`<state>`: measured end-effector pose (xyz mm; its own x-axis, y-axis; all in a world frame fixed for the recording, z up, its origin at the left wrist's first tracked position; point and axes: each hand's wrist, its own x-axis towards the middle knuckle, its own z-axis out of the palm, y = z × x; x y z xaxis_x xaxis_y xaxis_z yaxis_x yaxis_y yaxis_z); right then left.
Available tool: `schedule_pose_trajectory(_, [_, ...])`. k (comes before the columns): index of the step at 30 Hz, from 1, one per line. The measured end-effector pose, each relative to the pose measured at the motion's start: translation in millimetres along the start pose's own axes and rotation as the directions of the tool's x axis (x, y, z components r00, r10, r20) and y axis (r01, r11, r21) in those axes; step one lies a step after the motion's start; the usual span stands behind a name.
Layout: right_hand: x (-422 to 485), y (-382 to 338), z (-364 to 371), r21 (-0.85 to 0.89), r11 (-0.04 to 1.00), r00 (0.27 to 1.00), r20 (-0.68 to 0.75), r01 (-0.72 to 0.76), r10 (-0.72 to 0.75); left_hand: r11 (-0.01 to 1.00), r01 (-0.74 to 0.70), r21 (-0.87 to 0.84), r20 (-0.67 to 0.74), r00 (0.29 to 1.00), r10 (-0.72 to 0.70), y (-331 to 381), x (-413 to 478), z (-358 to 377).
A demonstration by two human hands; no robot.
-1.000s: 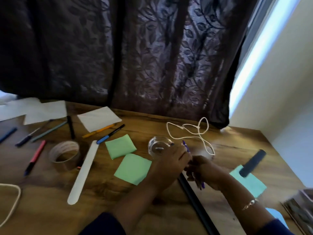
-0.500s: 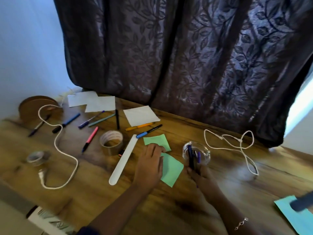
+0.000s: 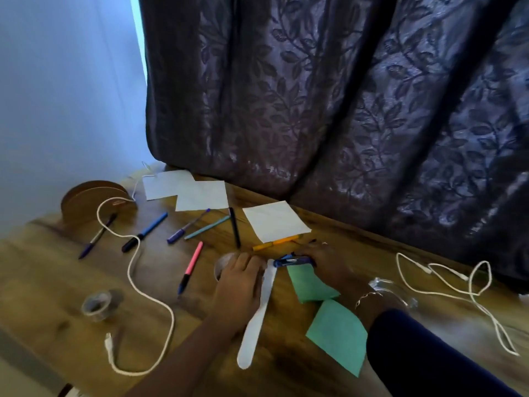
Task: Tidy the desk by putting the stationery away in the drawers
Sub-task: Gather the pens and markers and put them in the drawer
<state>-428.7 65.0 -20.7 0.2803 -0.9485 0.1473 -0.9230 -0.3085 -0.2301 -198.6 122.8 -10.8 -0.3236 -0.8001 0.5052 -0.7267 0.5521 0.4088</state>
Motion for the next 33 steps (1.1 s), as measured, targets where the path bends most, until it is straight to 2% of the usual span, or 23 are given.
schedule_pose_trajectory(2, [13,0,13,-0.037,0.999,0.999,0.050,0.021,-0.019,0.998,0.029,0.049,0.040,0.999,-0.031,-13,5,-10])
schedule_pose_trajectory(5, [21,-5,25,-0.124,0.992,0.992,0.126,-0.006,0.021,0.989,0.146,0.001,0.103,0.984,-0.145,-35,15,-13])
schedule_pose_trajectory(9, [25,-6,36,-0.208,0.973,0.994,0.029,-0.096,0.104,0.973,0.220,-0.067,0.128,0.969,-0.211,-62,27,-5])
schedule_pose_trajectory(12, [32,-11,29,-0.208,0.971,0.991,0.042,-0.117,0.129,0.948,0.305,-0.089,0.152,0.945,-0.290,-79,37,-3])
schedule_pose_trajectory(16, [64,-27,23,-0.199,0.980,1.000,0.022,-0.012,0.016,0.884,0.468,-0.011,0.226,0.862,-0.453,-99,44,-7])
schedule_pose_trajectory(19, [84,-41,31,-0.245,0.966,0.989,0.140,0.082,-0.049,0.824,0.560,0.084,0.200,0.801,-0.565,-108,42,-13])
schedule_pose_trajectory(21, [88,-47,37,-0.293,0.951,0.976,0.216,0.093,-0.029,0.781,0.615,0.111,0.176,0.761,-0.625,-116,39,-15])
schedule_pose_trajectory(23, [90,-47,42,-0.283,0.957,0.980,0.199,0.057,0.001,0.756,0.636,0.154,0.222,0.723,-0.654,-123,37,-16])
schedule_pose_trajectory(25, [89,-46,44,-0.288,0.957,0.984,0.180,0.046,0.007,0.765,0.615,0.191,0.265,0.718,-0.644,-126,38,-18])
schedule_pose_trajectory(29, [84,-46,37,-0.212,0.974,0.996,0.054,0.079,-0.069,0.767,0.617,0.173,0.293,0.711,-0.639,-124,44,-22])
schedule_pose_trajectory(31, [83,-54,26,-0.121,0.990,0.997,-0.008,0.070,-0.072,0.714,0.684,0.147,0.288,0.661,-0.693,-128,46,-23])
schedule_pose_trajectory(33, [86,-72,12,0.002,0.995,0.995,-0.007,0.102,-0.102,0.626,0.779,0.020,0.273,0.598,-0.753,-139,46,-23])
